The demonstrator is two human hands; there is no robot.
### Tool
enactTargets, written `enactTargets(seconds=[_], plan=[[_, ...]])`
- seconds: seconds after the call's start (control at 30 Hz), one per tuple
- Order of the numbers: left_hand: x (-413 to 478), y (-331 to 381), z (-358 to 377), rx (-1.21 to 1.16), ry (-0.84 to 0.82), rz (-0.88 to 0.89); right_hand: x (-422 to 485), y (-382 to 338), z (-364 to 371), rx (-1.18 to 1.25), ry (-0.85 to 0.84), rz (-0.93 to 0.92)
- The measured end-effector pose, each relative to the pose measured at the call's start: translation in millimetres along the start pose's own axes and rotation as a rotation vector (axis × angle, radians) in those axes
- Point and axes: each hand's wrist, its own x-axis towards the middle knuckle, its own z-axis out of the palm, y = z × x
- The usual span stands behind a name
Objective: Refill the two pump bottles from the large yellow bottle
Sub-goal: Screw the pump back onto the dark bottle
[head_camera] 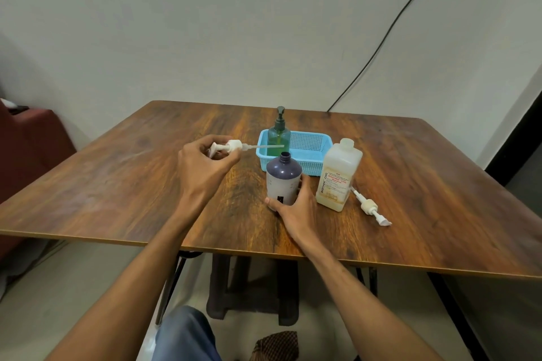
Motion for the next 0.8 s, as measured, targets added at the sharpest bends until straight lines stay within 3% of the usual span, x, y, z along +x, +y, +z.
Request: enactTargets(seconds=[0.8], plan=[[46.9,69.2,-3.0,0.247,-0.171,0.174,-0.2,-0.2,3.1,-0.072,0.02,-0.029]])
